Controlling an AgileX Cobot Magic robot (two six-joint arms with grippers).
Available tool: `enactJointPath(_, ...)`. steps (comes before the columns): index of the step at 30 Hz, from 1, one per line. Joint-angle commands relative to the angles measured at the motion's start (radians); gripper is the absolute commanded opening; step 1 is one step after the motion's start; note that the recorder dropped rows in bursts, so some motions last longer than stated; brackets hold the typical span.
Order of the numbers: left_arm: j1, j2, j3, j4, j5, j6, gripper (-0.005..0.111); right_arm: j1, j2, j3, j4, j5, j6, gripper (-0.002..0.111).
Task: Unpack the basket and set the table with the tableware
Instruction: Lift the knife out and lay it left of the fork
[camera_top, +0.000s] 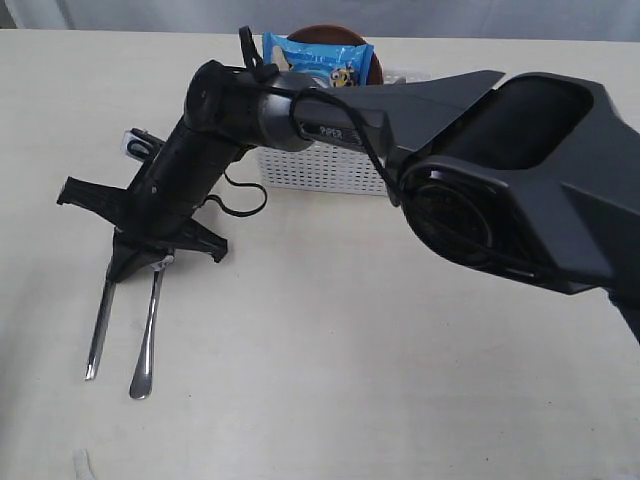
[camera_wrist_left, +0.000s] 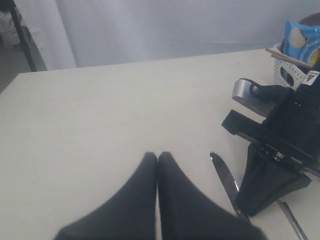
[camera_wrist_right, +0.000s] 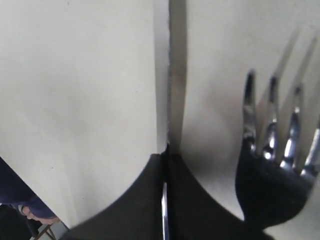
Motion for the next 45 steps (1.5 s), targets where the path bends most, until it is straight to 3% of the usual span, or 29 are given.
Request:
enactJointPath(1, -0.005, -0.002, 0.002, 0.003, -0.001, -0.002, 0.000, -0.002, -0.013, 0.001, -0.110, -0.004, 0.024, 0.000)
enactJointPath(17, -0.005, -0.002, 0.002, 0.003, -0.001, -0.002, 0.000, 0.059, -0.036, 0.001, -0.175, 0.005, 0.186, 0.000)
enactJointPath(29, -0.005, -0.002, 0.002, 0.003, -0.001, -0.002, 0.000, 0.075, -0.039, 0.001, -0.351, 0.054, 0.358, 0.000)
enactJointPath(45, -0.005, -0.002, 0.002, 0.003, -0.001, -0.002, 0.000, 0.087, -0.166, 0.001, -0.351, -0.031, 0.308, 0.000)
